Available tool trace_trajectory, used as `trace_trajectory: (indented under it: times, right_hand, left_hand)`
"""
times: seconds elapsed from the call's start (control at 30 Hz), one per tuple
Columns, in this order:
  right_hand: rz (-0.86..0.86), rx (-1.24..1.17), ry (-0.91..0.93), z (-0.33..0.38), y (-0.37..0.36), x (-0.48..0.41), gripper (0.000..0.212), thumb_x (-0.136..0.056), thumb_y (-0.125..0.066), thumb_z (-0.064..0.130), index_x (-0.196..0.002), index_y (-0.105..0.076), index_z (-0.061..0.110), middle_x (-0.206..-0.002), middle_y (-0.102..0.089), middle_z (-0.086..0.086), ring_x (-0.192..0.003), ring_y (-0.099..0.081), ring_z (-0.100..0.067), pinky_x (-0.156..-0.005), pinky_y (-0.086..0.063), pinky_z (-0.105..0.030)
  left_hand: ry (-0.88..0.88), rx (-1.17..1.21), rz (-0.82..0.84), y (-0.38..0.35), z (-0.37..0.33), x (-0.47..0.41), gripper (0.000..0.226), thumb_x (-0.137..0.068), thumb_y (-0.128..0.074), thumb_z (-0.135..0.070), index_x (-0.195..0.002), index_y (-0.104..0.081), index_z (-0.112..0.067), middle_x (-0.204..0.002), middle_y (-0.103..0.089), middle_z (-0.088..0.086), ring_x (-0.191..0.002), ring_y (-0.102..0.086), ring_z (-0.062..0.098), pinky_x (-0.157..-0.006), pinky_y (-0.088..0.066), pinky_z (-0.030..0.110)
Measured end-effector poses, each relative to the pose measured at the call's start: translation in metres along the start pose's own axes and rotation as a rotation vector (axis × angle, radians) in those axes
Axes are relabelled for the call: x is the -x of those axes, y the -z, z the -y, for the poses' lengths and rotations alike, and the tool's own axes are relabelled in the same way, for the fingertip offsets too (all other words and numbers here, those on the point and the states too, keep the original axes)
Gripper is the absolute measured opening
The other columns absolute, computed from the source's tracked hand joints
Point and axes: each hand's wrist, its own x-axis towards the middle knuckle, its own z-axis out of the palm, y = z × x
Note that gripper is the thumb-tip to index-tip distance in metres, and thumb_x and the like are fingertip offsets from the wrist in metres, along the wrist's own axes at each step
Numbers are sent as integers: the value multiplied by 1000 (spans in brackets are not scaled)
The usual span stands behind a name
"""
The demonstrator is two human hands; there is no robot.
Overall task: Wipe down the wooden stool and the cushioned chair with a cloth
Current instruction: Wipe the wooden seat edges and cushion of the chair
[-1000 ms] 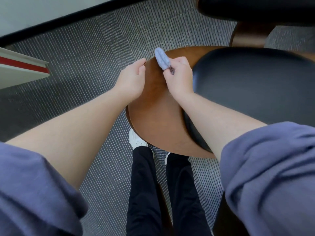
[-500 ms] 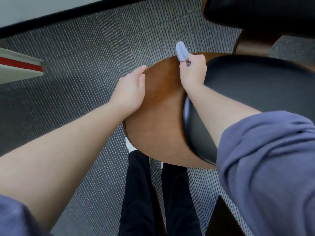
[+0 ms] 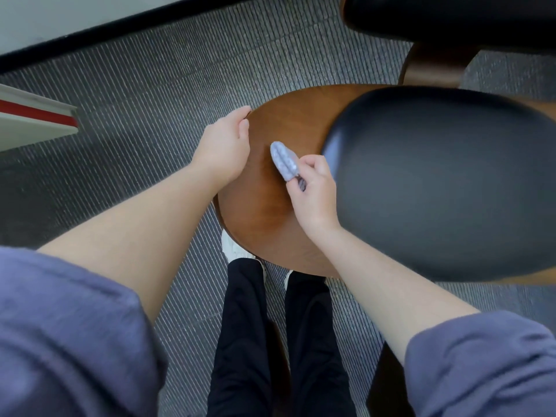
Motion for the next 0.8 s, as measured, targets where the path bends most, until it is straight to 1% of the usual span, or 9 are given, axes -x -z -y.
trace_trajectory:
  times: [0.07,0.13,0.23,0.33,0.47,0.57,0.63,0.73,0.8]
  right_hand:
    - [39,-4,22,-6,6,15,7,-88,-60,2,-89,-66,5,-95,-50,3,-67,-45,3,-69,-36,-6]
    - [87,-5,56,-13,13,28,14,-86,-60,-1,-95,-69,5,-97,-53,1,-71,-47,2,-71,-36,-5]
    - [169,11,120,-23,25,47,21,-84,-60,-5,-98,-72,6,-99,-56,-1,-78,-52,-11,-72,-37,-8]
    - [223,35,169,-35,34,63,22,-81,-61,-9,-95,-71,5,-102,-57,-2,-84,-54,-17,-77,-42,-15]
    - [273,37,201,-50,43,76,29,-82,-63,-7,-102,-74,11,-102,-57,0,-86,-55,-14,-78,-43,-16]
    - [329,55,219,-62,52,83,29,-84,-63,-5,-104,-74,13,-101,-57,0,-82,-55,-13,-78,-43,-15]
    - [386,82,222,-70,60,88,25,-85,-61,-3,-101,-73,12,-101,-56,0,-78,-54,-11,-77,-41,-15]
    - [457,166,254,-85,71,98,26,-82,-56,-4,-96,-73,11,-105,-55,2,-83,-52,0,-77,-38,-11]
    - [502,197,288,-96,80,102,33,-81,-57,-6,-101,-74,15,-109,-56,1,-85,-51,3,-77,-37,-8]
  left_hand:
    - [-10,-33,-12,-1,-1,2,44,-106,-27,-24,-149,-38,-21,-146,-48,6,-134,-43,24,-106,-31,28]
    - [-18,-50,-28,-2,0,2,44,-106,-27,-24,-148,-38,-22,-143,-51,7,-131,-45,26,-107,-34,33]
    - [-24,-76,-49,-5,2,1,44,-105,-28,-26,-148,-39,-23,-136,-56,9,-123,-52,28,-104,-40,36]
    - [-35,-98,-66,-6,2,1,44,-106,-28,-26,-148,-39,-20,-139,-53,12,-124,-52,31,-106,-40,38]
    - [-47,-142,-106,-7,2,3,44,-106,-28,-27,-147,-41,-20,-142,-51,10,-127,-50,29,-105,-40,38]
    - [-66,-231,-147,-7,1,5,42,-105,-28,-28,-143,-45,-21,-132,-59,12,-119,-55,32,-98,-46,43]
    - [-81,-278,-164,-8,0,7,40,-105,-28,-28,-139,-47,-19,-126,-61,14,-113,-57,35,-92,-48,45]
    - [-78,-305,-165,-9,-1,8,40,-105,-28,-27,-138,-47,-17,-122,-62,17,-109,-58,38,-88,-48,46]
    - [-71,-308,-160,-8,-2,8,40,-106,-28,-27,-140,-46,-17,-124,-61,18,-108,-58,39,-89,-48,47]
